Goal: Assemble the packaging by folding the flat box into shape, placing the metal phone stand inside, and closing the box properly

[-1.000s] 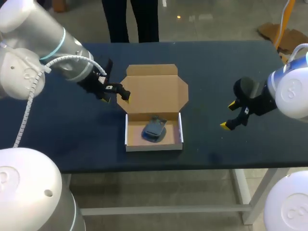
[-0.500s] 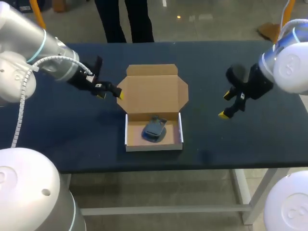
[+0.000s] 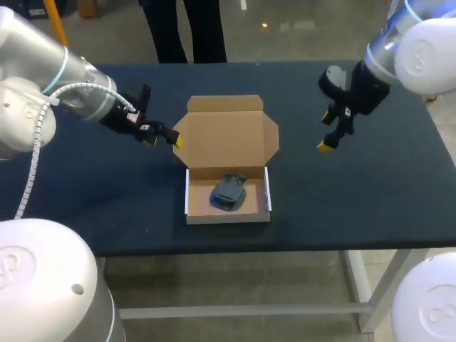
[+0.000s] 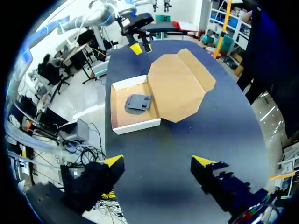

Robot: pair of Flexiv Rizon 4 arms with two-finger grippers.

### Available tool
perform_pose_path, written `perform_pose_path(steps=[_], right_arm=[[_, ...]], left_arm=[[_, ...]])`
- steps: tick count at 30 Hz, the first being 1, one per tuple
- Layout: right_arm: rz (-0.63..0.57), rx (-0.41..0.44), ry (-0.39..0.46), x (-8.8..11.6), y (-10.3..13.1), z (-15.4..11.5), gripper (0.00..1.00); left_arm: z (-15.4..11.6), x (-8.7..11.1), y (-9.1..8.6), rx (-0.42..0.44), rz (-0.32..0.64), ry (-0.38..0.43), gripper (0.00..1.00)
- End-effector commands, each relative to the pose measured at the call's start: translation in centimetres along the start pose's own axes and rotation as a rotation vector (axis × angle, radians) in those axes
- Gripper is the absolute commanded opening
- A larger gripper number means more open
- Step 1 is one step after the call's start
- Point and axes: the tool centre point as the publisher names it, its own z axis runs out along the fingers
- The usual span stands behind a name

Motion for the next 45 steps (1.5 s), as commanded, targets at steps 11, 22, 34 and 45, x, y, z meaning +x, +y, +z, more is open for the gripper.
perform_pose_path(steps=[11,22,34,45], right_arm=[[-0.063,0.094,0.085,-2.3,3.4,0.1,1.00],[-0.091,0.116,0.089,-2.5,4.7,0.1,1.00],[-0.144,0.135,0.090,-2.4,6.1,-0.1,1.00],[-0.186,0.139,0.095,-2.9,7.2,-0.4,1.00]], left_arm=[[-0.3,-1.5,0.3,0.139,0.133,0.139,1.00],[1.7,-2.4,-1.3,0.197,0.234,0.235,1.00],[3.7,-2.2,-2.7,0.223,0.290,0.341,1.00],[5.1,-1.8,-3.4,0.218,0.348,0.417,1.00]])
